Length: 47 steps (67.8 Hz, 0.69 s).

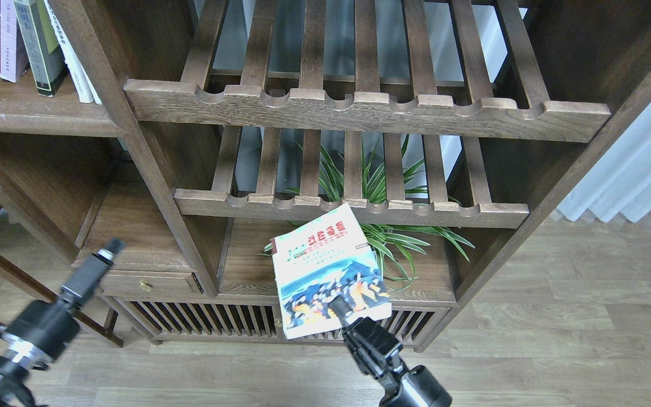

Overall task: Organize books on shelf
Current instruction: 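Pass the travel book from the right gripper to the left gripper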

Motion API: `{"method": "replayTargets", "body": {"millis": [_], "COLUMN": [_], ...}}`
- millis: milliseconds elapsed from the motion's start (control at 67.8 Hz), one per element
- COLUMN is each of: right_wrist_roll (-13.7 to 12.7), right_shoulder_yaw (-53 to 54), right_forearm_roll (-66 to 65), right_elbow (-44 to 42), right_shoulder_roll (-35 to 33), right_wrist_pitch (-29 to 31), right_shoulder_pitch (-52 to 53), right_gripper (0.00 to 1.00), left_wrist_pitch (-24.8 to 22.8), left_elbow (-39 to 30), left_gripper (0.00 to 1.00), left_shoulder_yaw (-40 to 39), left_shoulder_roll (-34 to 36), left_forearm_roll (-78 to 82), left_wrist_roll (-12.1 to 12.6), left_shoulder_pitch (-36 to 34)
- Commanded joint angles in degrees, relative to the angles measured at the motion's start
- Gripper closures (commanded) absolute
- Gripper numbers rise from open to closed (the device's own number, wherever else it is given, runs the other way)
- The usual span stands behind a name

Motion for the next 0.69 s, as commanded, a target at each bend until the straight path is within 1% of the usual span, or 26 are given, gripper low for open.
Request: {"method": "replayTargets", "body": {"millis": [0,133,251,427,590,678], "right_wrist_roll": [-0.8,-2.5,-3.0,-3.6,-5.9,-6.3], "right_shoulder_yaw": [-0.6,-0.7,-2.1,-3.1,-3.4,-4.3], "right_forearm_roll": [-0.2,-0.2,-0.2,-0.2,-0.2,-0.2], "right_elbow": [-0.8,-1.4,-2.4,-3.1,-3.9,-4.1], "right_shoulder_roll": [0.7,0.9,1.0,2.0,2.2,2.2], "right_wrist_pitch": [0.0,0.0,0.0,0.0,0.0,0.0], "right_shoulder_pitch": [0.6,1.6,3.6,4.1,4.0,4.0], "right_gripper": [0.93,0.93,0.93,0.93,0.93,0.93], "left_wrist_pitch": [0.0,0.0,0.0,0.0,0.0,0.0], "left_elbow": [-0.1,-0.1,-0.6,-0.8,-0.8,-0.9], "left_gripper": [0.05,0.05,0.05,0.05,0.06,0.07], "left_shoulder_yaw": [5.6,12.3,16.2,18.2,20.2,21.0], "left_shoulder_roll": [-0.2,-0.1,-0.2,-2.2,-6.3,-7.8], "left_forearm_roll": [-4.8,-11.8,-15.5,-15.6,-15.6,-15.6], "left_wrist_roll": [-0.1,-0.1,-0.1,-0.2,-0.1,-0.1], "left_shoulder_pitch": [-1.4,-3.5,-4.4,-4.8,-5.0,-5.0]}}
